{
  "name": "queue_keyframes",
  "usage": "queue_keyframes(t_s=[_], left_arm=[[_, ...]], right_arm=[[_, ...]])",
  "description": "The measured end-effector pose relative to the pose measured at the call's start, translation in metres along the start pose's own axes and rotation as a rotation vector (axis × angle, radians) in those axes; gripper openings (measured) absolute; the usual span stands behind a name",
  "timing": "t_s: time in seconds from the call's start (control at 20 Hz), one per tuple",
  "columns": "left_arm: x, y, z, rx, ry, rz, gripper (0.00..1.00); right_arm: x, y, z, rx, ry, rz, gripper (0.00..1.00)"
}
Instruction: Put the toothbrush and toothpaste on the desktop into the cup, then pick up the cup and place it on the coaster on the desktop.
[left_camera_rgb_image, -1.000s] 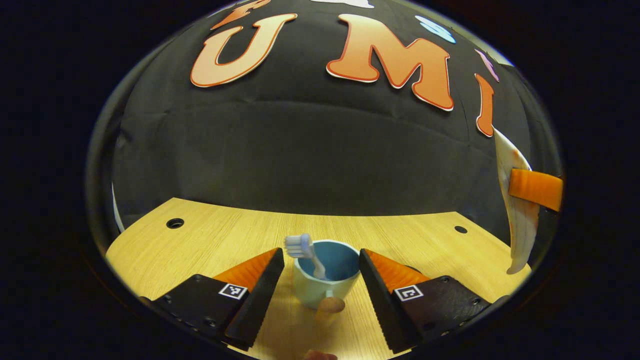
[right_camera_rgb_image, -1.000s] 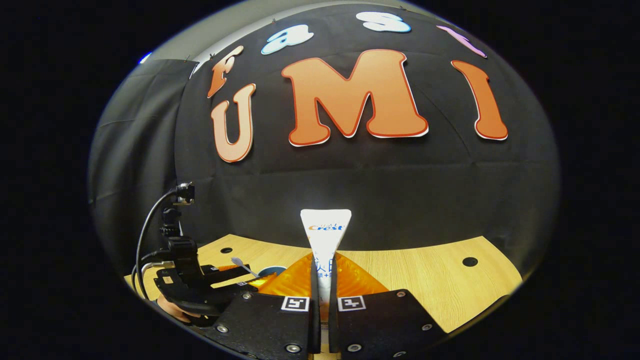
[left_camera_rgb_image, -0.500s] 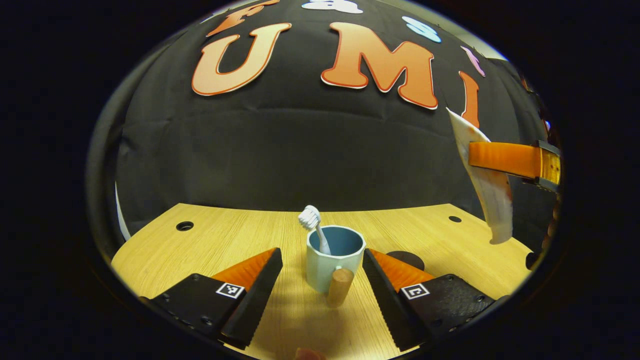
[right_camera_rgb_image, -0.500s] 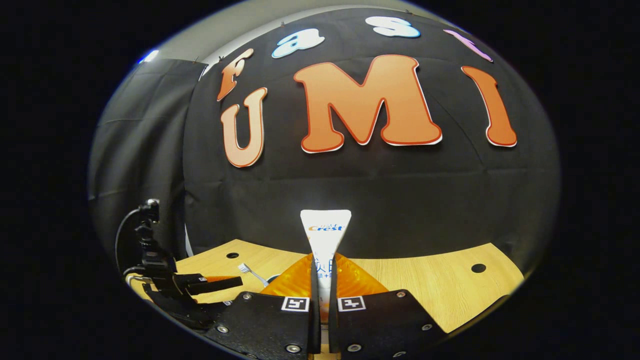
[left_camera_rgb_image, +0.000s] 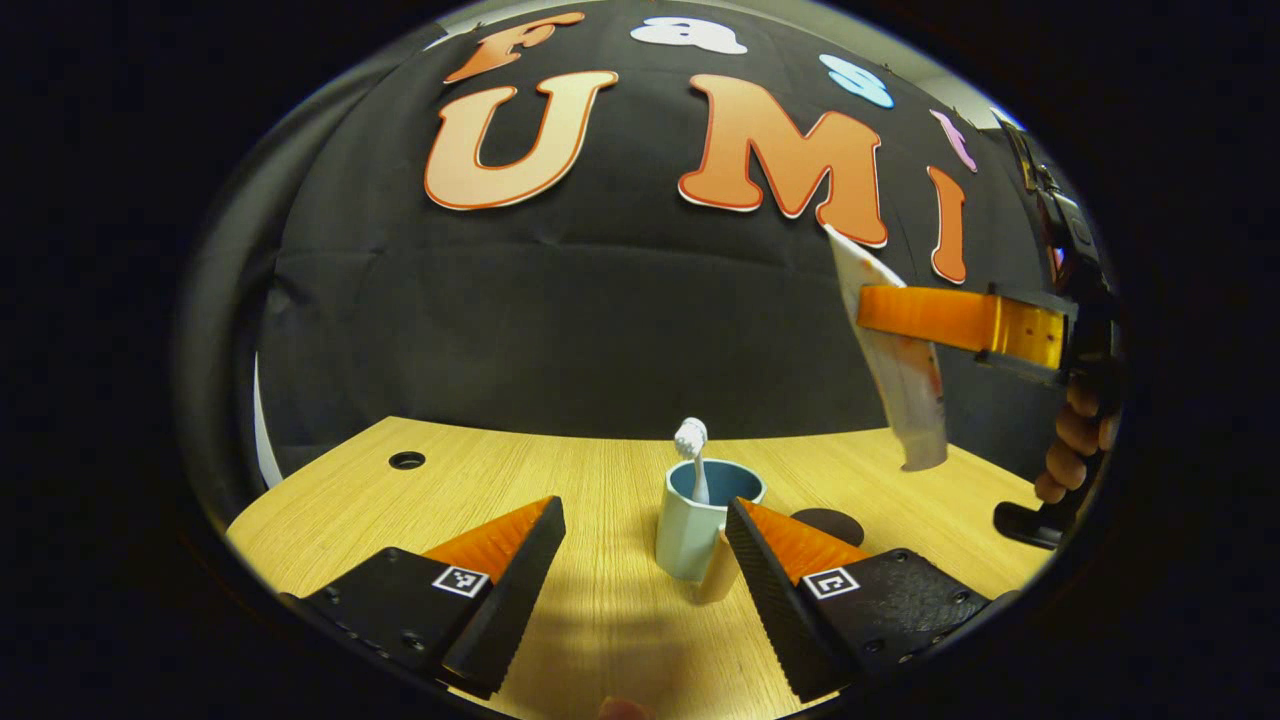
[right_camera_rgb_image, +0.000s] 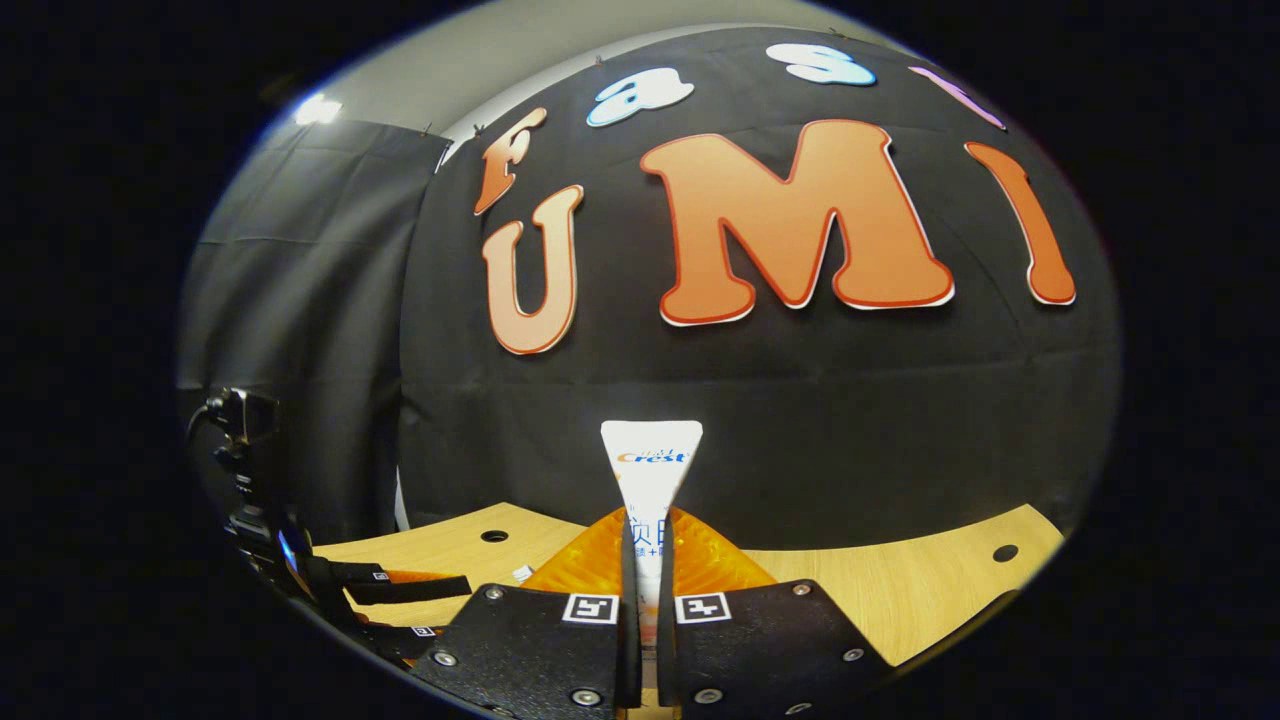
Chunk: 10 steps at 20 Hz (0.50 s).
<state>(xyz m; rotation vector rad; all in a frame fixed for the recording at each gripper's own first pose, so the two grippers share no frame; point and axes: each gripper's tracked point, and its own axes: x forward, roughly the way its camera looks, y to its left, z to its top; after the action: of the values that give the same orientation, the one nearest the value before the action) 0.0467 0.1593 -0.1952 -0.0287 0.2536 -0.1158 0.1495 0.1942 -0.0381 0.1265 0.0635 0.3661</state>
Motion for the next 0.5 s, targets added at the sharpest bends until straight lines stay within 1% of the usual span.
queue_keyframes(t_s=[0.15, 0.3, 0.5], left_arm=[[-0.001, 0.003, -0.006, -0.001, 0.014, -0.003, 0.98], [-0.002, 0.010, -0.002, 0.008, -0.003, 0.010, 0.97], [-0.004, 0.009, -0.001, -0.002, -0.011, 0.004, 0.97]], right_arm=[[0.020, 0.009, -0.011, 0.004, 0.017, 0.018, 0.06], [0.040, 0.021, -0.017, 0.017, 0.006, 0.044, 0.06], [0.065, 0.032, -0.030, 0.065, 0.019, 0.085, 0.06]])
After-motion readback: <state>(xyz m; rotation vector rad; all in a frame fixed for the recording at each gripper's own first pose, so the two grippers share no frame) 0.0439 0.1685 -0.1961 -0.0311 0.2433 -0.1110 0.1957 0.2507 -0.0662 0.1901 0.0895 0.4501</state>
